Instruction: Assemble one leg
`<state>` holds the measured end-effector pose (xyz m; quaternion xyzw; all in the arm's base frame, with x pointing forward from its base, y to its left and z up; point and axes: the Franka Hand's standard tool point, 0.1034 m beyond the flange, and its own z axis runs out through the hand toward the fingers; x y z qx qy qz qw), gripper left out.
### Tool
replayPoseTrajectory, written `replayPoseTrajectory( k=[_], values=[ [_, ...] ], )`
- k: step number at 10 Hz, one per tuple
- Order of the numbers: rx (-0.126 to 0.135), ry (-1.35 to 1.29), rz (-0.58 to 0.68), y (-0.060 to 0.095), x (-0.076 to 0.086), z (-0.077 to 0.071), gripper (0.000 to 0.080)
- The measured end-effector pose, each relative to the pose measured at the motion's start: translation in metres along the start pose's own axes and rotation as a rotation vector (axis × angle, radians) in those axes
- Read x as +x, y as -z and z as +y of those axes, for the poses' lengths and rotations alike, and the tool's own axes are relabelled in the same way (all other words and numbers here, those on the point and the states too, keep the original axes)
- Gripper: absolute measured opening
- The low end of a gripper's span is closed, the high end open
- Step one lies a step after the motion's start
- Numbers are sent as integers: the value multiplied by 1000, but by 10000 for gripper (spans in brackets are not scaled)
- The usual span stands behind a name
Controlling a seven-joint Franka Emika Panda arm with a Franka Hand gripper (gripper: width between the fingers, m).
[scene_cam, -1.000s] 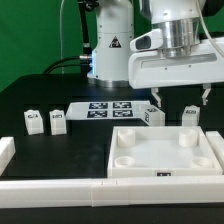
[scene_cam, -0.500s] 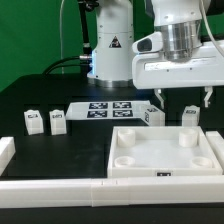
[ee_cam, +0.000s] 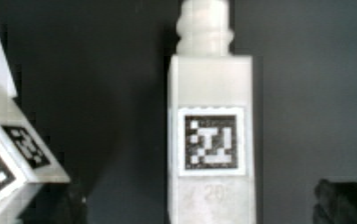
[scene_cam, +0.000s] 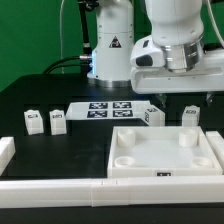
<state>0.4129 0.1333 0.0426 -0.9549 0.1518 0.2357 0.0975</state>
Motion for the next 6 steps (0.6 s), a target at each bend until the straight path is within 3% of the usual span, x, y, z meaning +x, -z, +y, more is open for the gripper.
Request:
replayPoseTrajectory(
  k=[4,6],
  values=[
    [-5,-24,-301,-8,-5,-1,648],
    [-10,-27,-281,-15,-3,-3,648]
  ],
)
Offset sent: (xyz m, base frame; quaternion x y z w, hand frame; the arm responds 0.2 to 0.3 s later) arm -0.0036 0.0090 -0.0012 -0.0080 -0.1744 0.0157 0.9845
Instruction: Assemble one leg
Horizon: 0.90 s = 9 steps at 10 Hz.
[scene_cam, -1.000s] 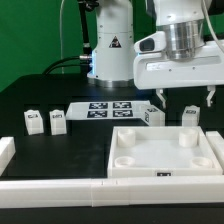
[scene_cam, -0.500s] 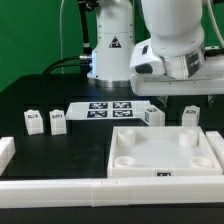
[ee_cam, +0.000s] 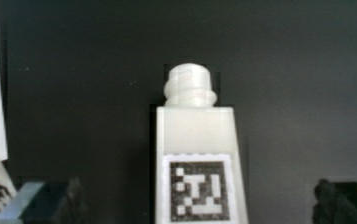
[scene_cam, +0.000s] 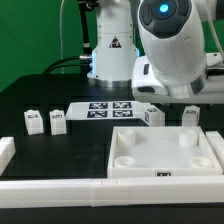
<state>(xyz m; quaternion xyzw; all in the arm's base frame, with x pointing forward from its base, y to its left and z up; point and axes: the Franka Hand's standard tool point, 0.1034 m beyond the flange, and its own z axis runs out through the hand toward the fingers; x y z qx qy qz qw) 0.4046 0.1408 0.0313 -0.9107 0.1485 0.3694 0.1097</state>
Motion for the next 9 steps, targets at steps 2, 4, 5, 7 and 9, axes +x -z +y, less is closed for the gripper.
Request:
replayPoseTrajectory(
  k=[2,4,5,7,9],
  values=[
    [-9,1,7,-11,3,-1,648],
    [-16,-1,19,-22,6,0,648],
    [-18,-1,21,-25,7,1,648],
    [-19,-2,19,-26,7,1,648],
    [-19,-2,19,-26,7,1,427]
  ],
)
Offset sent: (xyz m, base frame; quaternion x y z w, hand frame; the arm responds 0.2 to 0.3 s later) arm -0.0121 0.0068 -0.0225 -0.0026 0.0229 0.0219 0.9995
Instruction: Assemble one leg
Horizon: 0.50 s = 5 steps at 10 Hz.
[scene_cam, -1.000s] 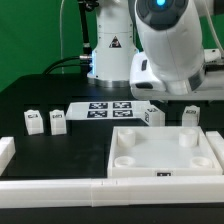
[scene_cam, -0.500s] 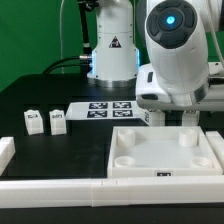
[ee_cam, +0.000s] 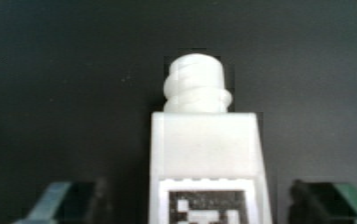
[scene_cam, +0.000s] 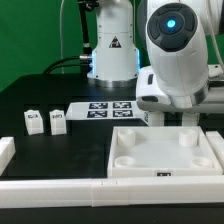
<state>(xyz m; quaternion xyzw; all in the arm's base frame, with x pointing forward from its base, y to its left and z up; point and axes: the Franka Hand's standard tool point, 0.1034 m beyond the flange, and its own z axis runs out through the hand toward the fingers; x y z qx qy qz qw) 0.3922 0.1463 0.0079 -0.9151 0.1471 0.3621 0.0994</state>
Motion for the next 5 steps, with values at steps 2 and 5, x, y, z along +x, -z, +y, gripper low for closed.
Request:
replayPoseTrajectory(
  k=[2,5],
  values=[
    [0,0,0,0,0,0,285],
    [0,0,0,0,0,0,285]
  ],
)
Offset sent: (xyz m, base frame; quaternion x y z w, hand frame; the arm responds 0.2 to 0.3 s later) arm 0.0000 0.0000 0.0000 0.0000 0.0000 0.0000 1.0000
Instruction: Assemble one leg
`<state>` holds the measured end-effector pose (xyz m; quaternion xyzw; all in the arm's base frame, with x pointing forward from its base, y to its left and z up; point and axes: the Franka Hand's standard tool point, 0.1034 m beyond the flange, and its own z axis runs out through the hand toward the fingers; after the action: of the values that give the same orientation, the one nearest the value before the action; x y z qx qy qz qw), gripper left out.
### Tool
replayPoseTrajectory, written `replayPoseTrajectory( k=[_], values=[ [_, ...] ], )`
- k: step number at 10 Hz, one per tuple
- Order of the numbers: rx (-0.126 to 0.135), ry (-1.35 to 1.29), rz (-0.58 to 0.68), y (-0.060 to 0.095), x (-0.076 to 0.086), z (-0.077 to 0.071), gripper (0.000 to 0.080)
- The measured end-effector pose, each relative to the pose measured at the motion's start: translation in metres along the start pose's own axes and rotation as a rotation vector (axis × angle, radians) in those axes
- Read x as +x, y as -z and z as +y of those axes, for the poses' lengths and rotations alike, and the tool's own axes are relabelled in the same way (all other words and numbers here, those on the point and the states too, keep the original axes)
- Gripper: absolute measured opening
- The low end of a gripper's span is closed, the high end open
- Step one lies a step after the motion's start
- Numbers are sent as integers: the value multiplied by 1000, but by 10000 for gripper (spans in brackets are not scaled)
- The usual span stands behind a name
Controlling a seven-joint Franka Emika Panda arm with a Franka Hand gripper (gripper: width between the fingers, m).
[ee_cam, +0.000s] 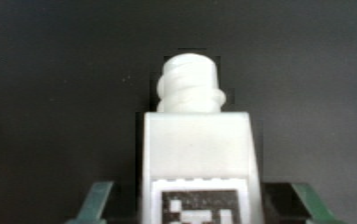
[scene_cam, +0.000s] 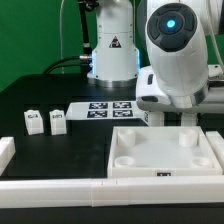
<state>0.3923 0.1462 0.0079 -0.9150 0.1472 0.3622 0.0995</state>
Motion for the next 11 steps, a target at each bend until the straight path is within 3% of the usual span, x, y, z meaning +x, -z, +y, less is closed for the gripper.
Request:
replayPoseTrajectory(
  k=[4,9,11],
  values=[
    [1,0,-1,1,0,0,287],
    [20,30,-43,67,-41,-6,287],
    [25,33,-30,70,-37,-8,287]
  ],
)
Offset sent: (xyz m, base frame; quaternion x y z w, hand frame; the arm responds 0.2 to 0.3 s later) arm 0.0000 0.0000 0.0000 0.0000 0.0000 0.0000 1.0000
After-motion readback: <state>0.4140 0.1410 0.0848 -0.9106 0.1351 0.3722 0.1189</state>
